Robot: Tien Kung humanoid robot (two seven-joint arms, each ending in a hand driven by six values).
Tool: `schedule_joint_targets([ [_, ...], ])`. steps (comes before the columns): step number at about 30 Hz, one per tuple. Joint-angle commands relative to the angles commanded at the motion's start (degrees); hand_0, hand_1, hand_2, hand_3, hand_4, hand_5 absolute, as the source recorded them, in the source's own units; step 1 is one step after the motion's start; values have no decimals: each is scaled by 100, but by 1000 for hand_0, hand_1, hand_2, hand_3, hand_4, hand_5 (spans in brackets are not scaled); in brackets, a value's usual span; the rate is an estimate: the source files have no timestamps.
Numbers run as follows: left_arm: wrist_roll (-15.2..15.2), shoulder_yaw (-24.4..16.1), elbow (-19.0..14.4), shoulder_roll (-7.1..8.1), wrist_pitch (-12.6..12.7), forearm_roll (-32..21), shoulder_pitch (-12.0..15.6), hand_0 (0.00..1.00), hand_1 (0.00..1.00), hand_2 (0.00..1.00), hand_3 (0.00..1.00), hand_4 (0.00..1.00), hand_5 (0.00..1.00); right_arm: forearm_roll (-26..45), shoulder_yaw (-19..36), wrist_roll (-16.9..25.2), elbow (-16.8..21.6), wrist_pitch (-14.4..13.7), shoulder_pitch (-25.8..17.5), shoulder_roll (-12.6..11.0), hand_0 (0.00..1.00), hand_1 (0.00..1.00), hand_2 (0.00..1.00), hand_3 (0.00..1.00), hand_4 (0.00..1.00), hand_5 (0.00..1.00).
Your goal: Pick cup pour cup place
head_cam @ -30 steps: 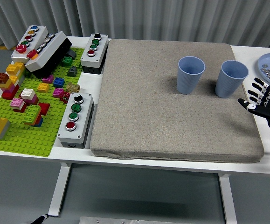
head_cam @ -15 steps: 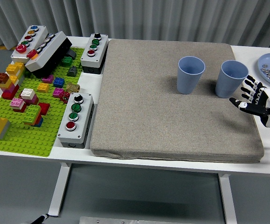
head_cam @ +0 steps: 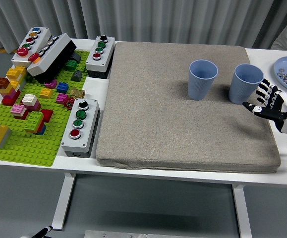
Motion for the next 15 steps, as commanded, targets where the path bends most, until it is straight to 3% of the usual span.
schedule_joint_targets([
  [15, 2, 7, 0, 3, -8, 6, -9, 832, 834, 875, 807, 642, 998, 78, -20, 45, -316, 9, 104, 47, 998, 970, 998, 998, 883, 243],
])
